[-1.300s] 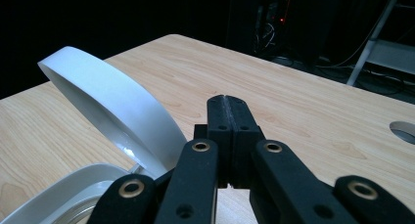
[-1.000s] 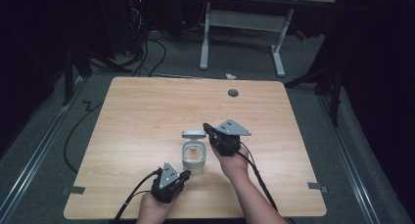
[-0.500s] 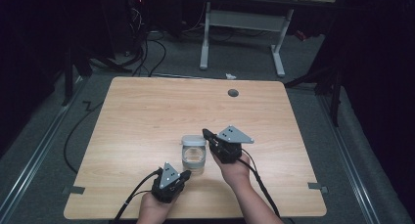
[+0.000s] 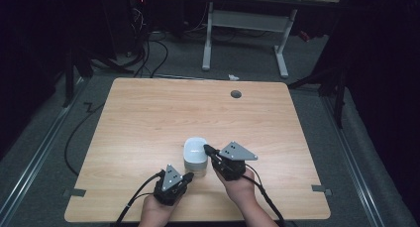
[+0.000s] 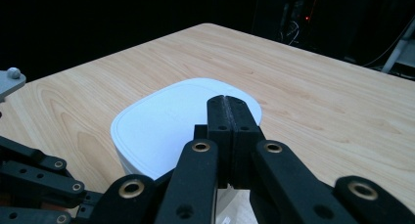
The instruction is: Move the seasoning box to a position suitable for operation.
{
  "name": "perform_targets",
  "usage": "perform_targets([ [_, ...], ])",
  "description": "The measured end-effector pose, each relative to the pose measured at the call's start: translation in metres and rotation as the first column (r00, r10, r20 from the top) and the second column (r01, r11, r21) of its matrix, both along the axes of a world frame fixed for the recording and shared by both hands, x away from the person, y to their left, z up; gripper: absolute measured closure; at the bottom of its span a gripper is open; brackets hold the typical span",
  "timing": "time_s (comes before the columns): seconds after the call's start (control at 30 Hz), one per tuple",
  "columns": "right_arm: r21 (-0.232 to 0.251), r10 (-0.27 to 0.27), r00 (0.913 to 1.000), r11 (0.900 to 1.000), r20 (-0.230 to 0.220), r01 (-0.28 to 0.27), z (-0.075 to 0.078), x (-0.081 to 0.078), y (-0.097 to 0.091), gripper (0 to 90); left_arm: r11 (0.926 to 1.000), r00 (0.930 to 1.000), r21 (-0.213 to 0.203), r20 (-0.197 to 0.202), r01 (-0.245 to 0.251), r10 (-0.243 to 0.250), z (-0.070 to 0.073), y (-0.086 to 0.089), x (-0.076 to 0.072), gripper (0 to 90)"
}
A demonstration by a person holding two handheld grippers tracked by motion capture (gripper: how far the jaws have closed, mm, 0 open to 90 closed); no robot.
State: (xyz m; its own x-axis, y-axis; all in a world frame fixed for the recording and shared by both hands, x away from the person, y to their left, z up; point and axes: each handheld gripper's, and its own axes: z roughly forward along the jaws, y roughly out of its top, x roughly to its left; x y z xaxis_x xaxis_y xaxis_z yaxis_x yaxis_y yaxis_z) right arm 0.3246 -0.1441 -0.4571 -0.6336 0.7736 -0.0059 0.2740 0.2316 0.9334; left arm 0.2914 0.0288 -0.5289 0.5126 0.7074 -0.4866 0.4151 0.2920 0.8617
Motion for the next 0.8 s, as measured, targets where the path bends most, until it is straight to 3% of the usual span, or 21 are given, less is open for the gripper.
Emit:
perform_targets([
  [0.2,0.01,-0.021,0.9997,0.9997,0.009,0.021,0.005,0.002,-0.007,90.0,0.9999,0.9999,0.006,-0.008,0.013,-0.013,0.001,0.01,-0.004,87.3],
  [0.33,0.002,-0.039,0.9992,0.9992,0.008,0.039,0.005,0.006,-0.013,90.0,1.0,0.9998,0.002,-0.019,-0.004,0.004,0.0,0.02,-0.002,85.6],
  [0.67,0.004,-0.096,0.9952,0.9953,-0.018,0.096,-0.004,0.013,-0.032,89.9,0.994,0.9939,0.009,-0.015,-0.109,0.109,0.002,0.05,0.016,80.0],
  [0.8,0.003,-0.126,0.9912,0.992,-0.041,0.126,-0.009,0.013,-0.045,89.5,0.9881,0.9877,0.014,-0.03,-0.153,0.153,0.002,0.067,0.026,69.7],
])
